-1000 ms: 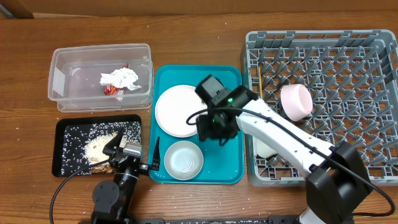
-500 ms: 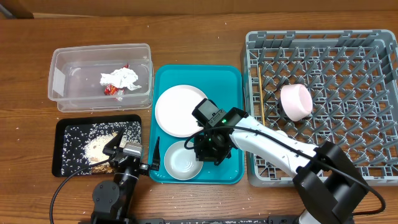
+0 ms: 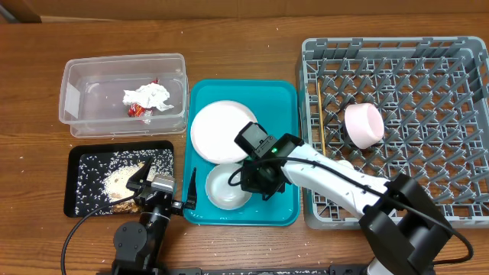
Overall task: Sort waste into correct bins and load items into the dishwasher
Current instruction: 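Grasp the small white bowl with the right gripper and place it in the rack, then grasp the pink plate with the right gripper and stand it in the rack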
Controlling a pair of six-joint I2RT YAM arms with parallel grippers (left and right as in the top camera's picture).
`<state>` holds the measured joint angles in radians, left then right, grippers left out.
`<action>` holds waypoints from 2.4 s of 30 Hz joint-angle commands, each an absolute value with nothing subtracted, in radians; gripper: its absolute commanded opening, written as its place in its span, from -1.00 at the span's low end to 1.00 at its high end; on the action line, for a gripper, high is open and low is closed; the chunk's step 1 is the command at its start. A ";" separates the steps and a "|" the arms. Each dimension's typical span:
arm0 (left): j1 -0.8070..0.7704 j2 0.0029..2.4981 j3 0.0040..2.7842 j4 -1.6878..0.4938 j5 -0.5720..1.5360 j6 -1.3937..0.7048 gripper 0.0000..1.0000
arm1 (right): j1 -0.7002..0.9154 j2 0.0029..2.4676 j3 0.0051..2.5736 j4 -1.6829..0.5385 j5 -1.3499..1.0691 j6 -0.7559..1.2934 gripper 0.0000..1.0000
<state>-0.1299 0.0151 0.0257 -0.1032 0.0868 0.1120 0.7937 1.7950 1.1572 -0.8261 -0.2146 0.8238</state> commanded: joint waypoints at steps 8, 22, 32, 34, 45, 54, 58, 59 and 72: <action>-0.124 0.004 0.020 -0.099 0.097 0.127 0.99 | 0.743 1.562 1.338 -1.110 0.381 0.789 -0.92; -0.124 0.004 0.020 -0.099 0.097 0.127 0.99 | 0.345 1.419 1.331 -1.237 1.279 0.747 -0.92; -0.124 0.004 0.020 -0.099 0.097 0.127 0.99 | 0.096 1.712 1.323 -1.244 1.235 0.747 -0.92; -0.124 0.004 0.020 -0.099 0.097 0.127 0.99 | 0.105 1.750 1.323 -1.244 1.240 0.746 -0.92; -0.124 0.004 0.020 -0.099 0.097 0.127 1.00 | 0.235 1.807 1.323 -1.314 1.190 0.764 -0.90; -0.124 0.004 0.020 -0.099 0.097 0.127 0.99 | 0.348 1.802 1.417 -1.404 1.128 0.811 0.65; -0.124 0.004 0.020 -0.099 0.097 0.127 1.00 | 0.424 1.791 1.588 -1.435 0.798 0.777 0.76; -0.124 0.004 0.020 -0.099 0.097 0.127 1.00 | 0.439 1.791 1.622 -1.416 0.678 0.738 0.76; -0.124 0.004 0.020 -0.099 0.097 0.127 1.00 | 0.502 1.824 1.436 -0.828 -0.234 0.536 0.43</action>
<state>-0.1299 0.0151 0.0257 -0.1028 0.0868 0.1123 0.4938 1.8038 1.5101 -0.8715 -0.0925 0.5255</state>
